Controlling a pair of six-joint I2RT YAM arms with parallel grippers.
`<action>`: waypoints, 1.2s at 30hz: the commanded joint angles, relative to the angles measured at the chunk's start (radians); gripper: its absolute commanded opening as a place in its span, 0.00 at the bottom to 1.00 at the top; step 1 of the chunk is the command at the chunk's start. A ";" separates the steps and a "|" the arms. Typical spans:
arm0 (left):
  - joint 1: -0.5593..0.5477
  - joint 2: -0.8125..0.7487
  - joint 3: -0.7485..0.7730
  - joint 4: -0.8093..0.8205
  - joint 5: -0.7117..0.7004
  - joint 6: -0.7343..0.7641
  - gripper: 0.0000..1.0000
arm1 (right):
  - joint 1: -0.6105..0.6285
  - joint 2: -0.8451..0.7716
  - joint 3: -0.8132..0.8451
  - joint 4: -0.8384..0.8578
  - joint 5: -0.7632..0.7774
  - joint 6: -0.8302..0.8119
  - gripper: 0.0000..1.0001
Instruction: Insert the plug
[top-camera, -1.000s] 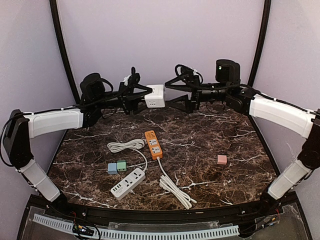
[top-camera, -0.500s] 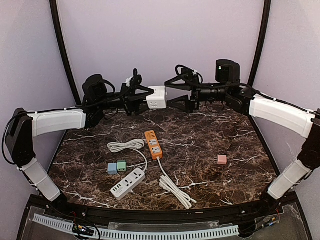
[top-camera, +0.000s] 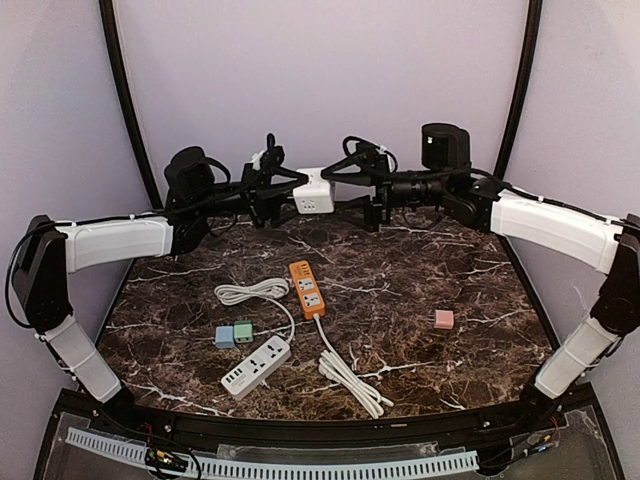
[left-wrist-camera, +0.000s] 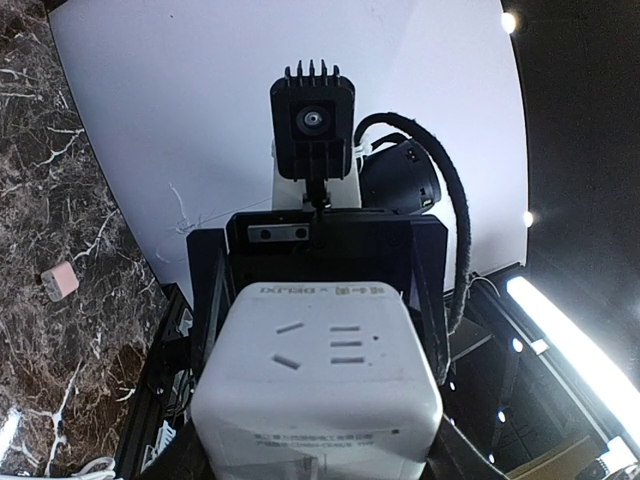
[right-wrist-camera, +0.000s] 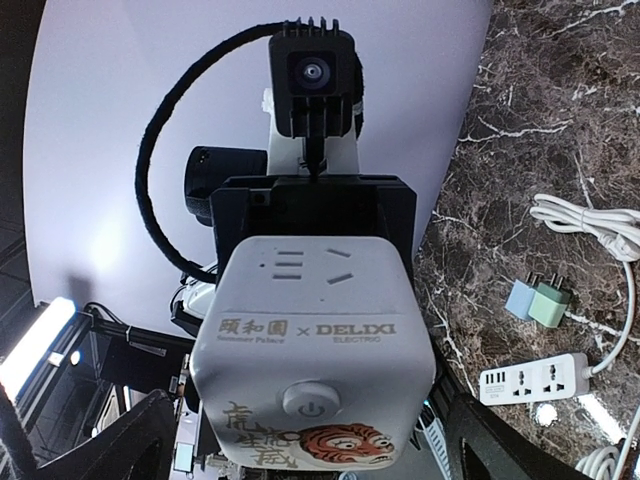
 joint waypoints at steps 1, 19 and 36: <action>-0.006 -0.009 0.026 0.037 0.008 0.002 0.01 | 0.013 0.016 0.043 0.028 0.009 -0.002 0.91; -0.015 0.013 0.026 0.005 0.002 0.011 0.01 | 0.028 0.051 0.080 0.025 0.007 -0.005 0.83; -0.017 0.013 0.008 -0.017 -0.027 0.021 0.01 | 0.036 0.049 0.085 0.016 0.004 -0.022 0.53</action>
